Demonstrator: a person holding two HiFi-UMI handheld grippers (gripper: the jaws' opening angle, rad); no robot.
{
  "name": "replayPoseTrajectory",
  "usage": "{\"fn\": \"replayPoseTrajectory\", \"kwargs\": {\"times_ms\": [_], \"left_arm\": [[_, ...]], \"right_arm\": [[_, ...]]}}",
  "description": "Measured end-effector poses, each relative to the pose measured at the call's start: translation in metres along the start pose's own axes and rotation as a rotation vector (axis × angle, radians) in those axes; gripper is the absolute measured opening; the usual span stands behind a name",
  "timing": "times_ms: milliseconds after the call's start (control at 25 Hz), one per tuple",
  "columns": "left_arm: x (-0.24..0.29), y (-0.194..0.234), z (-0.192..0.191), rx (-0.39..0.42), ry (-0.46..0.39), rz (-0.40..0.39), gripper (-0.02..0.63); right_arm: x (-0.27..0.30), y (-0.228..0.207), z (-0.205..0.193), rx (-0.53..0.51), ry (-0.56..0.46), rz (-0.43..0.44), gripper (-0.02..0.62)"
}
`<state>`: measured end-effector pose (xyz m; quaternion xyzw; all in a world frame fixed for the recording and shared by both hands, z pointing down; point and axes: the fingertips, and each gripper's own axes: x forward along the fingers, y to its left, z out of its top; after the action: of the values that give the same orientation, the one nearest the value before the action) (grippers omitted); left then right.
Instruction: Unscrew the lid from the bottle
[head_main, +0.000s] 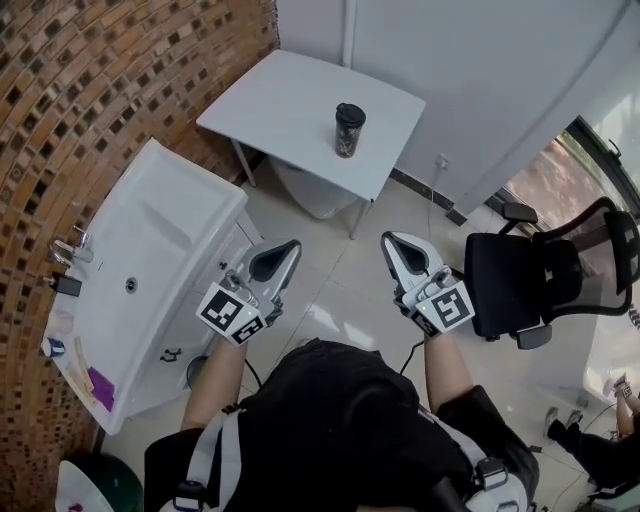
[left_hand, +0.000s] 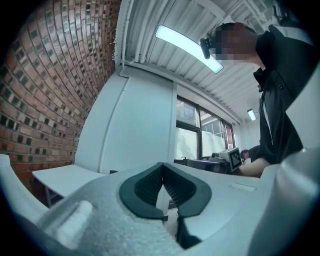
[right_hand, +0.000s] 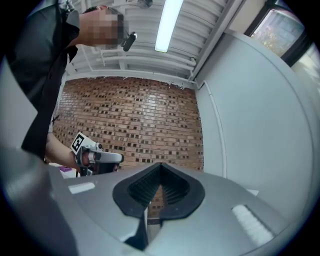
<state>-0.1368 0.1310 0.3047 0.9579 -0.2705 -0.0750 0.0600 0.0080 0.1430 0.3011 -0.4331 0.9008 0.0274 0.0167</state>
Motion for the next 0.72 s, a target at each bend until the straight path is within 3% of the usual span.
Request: {"fn": "replayPoseTrajectory", "kwargs": {"times_ms": [400,720], "left_arm": [[0.03,0.048,-0.005,-0.031,-0.012,0.013,0.002],[0.1,0.067,-0.007,0.012,-0.044,0.051,0.003]], "right_arm": [[0.035,-0.024,-0.013,0.028,0.029,-0.043,0.005],[0.061,-0.086,-0.025,0.006,0.006,0.05,0.005]]}}
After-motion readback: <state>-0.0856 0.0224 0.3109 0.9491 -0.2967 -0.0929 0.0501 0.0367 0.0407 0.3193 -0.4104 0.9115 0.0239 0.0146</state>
